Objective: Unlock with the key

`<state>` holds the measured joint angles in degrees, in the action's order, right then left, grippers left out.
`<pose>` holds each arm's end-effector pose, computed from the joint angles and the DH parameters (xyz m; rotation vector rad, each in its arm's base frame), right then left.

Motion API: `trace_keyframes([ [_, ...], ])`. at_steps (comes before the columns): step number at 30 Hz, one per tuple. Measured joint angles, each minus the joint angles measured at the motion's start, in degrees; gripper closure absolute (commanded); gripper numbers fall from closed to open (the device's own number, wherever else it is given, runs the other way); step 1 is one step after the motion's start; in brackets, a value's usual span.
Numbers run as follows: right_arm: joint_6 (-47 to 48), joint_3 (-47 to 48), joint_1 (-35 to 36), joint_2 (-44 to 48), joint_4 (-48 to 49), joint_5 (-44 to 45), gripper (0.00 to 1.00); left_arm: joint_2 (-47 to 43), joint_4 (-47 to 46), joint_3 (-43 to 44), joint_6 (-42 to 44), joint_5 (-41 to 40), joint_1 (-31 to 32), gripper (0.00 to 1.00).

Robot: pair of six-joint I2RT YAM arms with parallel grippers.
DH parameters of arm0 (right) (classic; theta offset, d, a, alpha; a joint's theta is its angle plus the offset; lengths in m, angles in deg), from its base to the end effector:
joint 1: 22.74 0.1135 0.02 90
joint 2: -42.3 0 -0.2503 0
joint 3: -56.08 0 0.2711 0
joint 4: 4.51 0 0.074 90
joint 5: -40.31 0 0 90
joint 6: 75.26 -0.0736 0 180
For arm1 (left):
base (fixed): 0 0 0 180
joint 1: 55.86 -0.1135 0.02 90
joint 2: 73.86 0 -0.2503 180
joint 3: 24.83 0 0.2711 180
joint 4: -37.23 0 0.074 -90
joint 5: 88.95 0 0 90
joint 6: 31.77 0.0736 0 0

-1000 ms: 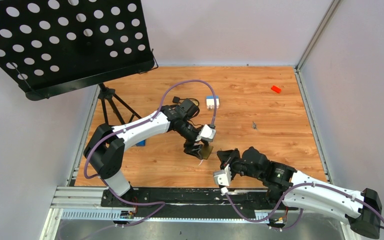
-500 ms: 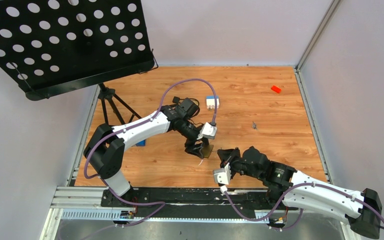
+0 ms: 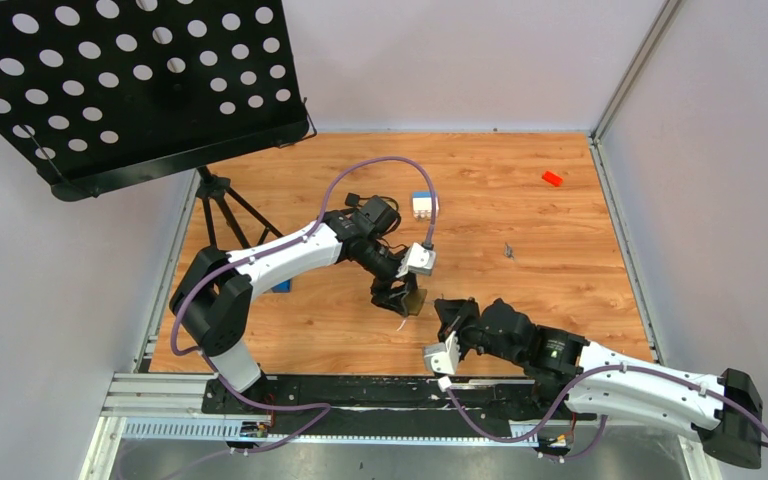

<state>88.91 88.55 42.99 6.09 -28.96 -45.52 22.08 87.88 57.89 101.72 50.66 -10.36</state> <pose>0.0947 0.1970 0.1740 -1.9245 0.7503 -0.1659 0.2147 -0.2985 0.1912 1.9235 1.5790 -1.1535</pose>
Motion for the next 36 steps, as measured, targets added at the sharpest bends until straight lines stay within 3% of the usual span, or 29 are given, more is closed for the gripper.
trace_keyframes([
  [15,-0.2,-0.2,1.7,-1.4,2.2,3.4,1.00,0.0,-4.5,0.0,-8.4,-0.5,0.3,1.00],
  [36,-1.7,0.0,-1.1,-1.6,2.5,-3.9,1.00,0.0,-2.0,0.0,-4.3,1.4,0.3,1.00],
])
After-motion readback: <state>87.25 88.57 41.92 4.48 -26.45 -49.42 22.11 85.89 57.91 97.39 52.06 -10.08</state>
